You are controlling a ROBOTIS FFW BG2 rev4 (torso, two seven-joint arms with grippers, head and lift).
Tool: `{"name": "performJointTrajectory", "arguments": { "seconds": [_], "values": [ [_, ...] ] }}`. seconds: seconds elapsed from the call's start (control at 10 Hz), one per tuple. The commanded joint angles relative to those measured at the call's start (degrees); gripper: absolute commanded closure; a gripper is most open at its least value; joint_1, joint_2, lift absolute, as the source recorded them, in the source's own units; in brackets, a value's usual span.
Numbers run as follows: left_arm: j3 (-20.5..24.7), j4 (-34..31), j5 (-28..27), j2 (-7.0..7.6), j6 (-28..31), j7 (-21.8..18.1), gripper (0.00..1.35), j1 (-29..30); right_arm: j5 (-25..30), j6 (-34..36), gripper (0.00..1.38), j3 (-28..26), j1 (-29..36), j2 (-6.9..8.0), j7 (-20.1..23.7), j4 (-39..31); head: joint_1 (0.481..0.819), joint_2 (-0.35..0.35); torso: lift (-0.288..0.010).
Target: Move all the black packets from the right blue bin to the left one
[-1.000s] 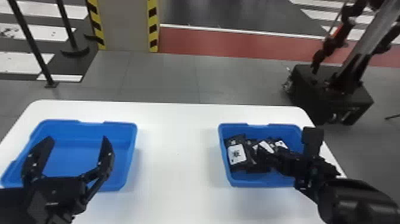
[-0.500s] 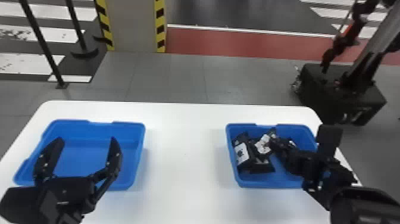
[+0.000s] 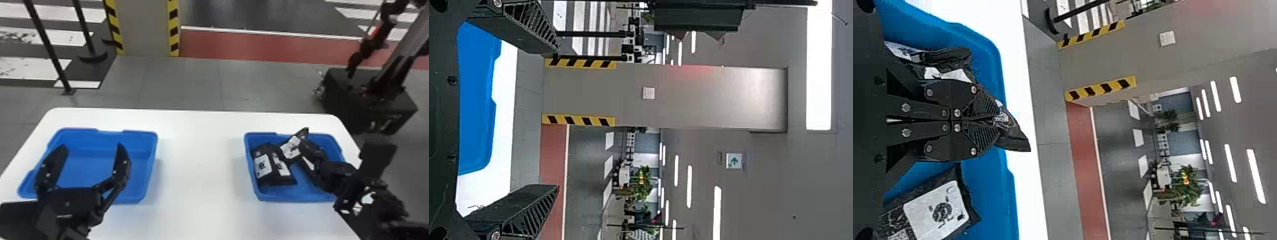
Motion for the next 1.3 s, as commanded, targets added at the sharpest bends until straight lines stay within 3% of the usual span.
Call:
{"name": "performJointTrajectory", "arguments": {
  "seconds": [0.0, 0.1, 0.2, 0.5, 0.7, 0.8, 1.0, 1.2],
  "values": [
    [-0.41, 0.0, 2.08, 0.0, -2.06, 0.0, 0.05, -0.14, -0.27, -3.26, 1.18, -0.36, 4.41, 0.86, -1.24, -8.37, 0.695, -0.088, -0.11],
    [-0.76, 0.0, 4.63, -0.17, -3.19, 0.0, 0.05, -0.14, -1.85, -7.06, 1.18, -0.45, 6.1, 1.39, -1.95, -12.44, 0.695, -0.087, -0.11],
    [-1.37, 0.0, 7.88, -0.26, -3.47, 0.0, 0.05, -0.43, -7.03, -9.73, 1.18, -0.36, 5.68, 1.48, -0.01, -12.16, 0.695, -0.085, -0.11],
    [-4.19, 0.0, 15.09, 0.09, -5.44, 0.0, 0.1, -1.27, -17.32, -6.5, 1.18, 3.15, -0.51, 1.48, 11.06, -5.27, 0.695, -0.028, -0.11],
    [-6.38, -0.14, 17.82, 0.97, -6.0, 0.0, 0.1, -2.39, -20.31, -2.7, 1.18, 5.7, -8.24, 1.48, 22.49, 4.85, 0.695, 0.022, -0.11],
    [-7.26, 0.0, 19.22, 1.41, -4.87, -0.44, 0.1, -2.96, -21.62, -0.59, 1.18, 7.72, -10.49, 1.48, 25.56, 6.82, 0.695, 0.05, -0.11],
    [-7.44, -0.7, 22.12, 2.02, 1.88, -3.6, 0.11, -4.08, -24.17, 3.91, 1.18, 10.27, -11.48, 2.36, 28.02, 5.56, 0.695, 0.092, -0.11],
    [-8.23, -0.84, 23.18, 2.38, 3.98, -4.39, 0.15, -5.07, -24.79, 7.14, 1.18, 12.03, -13.16, 2.89, 30.4, 5.7, 0.695, 0.11, -0.11]
  ]
}}
